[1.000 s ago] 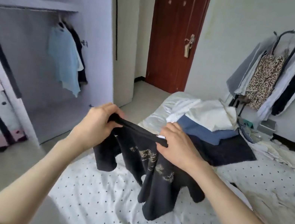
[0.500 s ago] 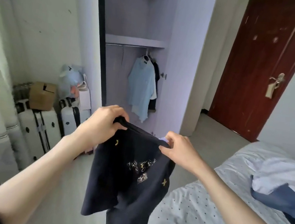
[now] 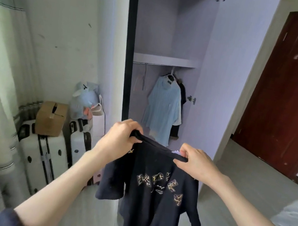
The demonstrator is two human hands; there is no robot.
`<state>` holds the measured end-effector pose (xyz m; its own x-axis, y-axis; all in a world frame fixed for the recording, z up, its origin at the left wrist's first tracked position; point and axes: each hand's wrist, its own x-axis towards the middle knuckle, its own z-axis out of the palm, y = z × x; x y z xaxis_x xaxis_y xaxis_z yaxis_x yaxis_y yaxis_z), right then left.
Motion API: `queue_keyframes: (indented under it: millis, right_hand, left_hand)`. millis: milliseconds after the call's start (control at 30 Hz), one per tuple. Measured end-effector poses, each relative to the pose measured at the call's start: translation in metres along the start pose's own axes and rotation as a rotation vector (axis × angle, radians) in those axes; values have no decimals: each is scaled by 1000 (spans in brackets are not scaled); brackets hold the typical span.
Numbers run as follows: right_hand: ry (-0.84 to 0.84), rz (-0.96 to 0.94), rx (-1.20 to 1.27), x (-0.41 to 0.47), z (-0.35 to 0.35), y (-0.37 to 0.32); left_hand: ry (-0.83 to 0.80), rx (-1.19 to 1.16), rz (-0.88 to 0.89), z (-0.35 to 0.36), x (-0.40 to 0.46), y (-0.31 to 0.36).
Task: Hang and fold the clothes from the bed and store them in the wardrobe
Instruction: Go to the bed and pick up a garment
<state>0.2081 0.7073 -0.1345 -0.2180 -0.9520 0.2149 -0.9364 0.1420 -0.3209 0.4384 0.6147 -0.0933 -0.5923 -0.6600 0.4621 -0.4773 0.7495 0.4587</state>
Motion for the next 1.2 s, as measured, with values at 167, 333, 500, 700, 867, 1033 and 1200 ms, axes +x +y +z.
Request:
queue_keyframes:
  millis: [167, 333, 500, 700, 867, 1033, 1200]
  right_hand:
    - [14, 87, -90, 82, 20, 21]
    - [61, 172, -106, 155, 26, 51]
    - [99, 241, -52, 210, 36, 102]
    - [77, 187, 86, 281, 42, 170]
    - [-39, 109, 113, 380, 29, 253]
    - [-58, 5, 98, 449, 18, 311]
    - [-11, -47, 130, 528, 25, 343]
  left_hand:
    - [-27, -101, -14, 42, 64, -52]
    - [-109, -153, -44, 79, 137, -81]
    - [-107, -157, -53, 123, 211, -92]
    - [-60, -280, -234, 174, 301, -114]
    - [-11, -315, -262, 228, 412, -125]
    - [13, -306, -290, 242, 484, -144]
    - [17, -218, -370, 262, 542, -179]
